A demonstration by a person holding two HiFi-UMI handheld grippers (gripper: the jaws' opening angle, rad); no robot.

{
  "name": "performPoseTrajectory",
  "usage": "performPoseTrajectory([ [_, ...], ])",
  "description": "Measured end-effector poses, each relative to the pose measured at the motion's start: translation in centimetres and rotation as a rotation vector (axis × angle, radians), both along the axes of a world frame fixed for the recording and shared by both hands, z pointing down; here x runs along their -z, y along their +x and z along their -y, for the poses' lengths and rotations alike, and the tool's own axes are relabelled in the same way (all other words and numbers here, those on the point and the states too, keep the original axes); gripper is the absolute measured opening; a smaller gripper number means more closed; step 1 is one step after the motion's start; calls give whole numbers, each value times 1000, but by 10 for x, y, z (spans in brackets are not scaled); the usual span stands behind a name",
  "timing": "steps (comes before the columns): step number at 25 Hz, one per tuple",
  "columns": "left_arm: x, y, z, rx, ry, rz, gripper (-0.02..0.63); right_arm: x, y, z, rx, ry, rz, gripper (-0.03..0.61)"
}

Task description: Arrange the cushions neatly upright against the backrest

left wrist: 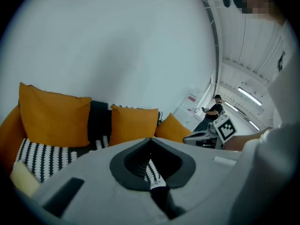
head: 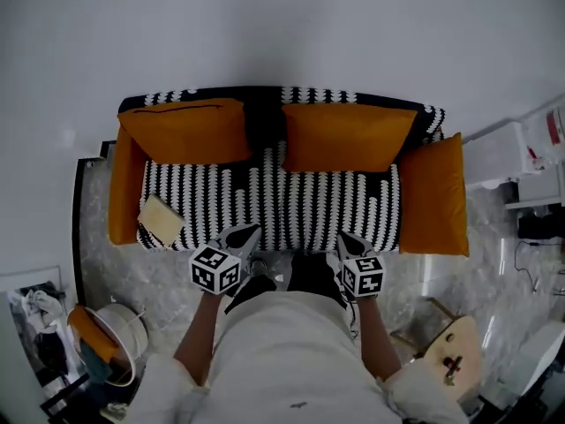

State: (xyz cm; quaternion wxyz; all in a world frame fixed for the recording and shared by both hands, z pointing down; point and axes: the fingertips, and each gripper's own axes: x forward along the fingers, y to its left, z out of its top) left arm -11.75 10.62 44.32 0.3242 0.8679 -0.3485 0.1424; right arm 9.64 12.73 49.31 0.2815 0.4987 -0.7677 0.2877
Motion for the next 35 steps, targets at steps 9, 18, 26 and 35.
performPoseTrajectory([
  [9, -6, -21, -106, -134, -78, -129, 12, 24, -64, -87, -77, 55, 122, 9],
  [18, 20, 32, -154, -209, -16, -159, 12, 77, -72, -150, 9, 145, 293, 9],
  [26, 45, 116, -212, -220, 53, -131, 12, 118, -33, -207, 95, 229, 432, 8],
  [35, 50, 181, -305, -220, 54, -54, 12, 99, 5, -286, 204, 181, 424, 8],
])
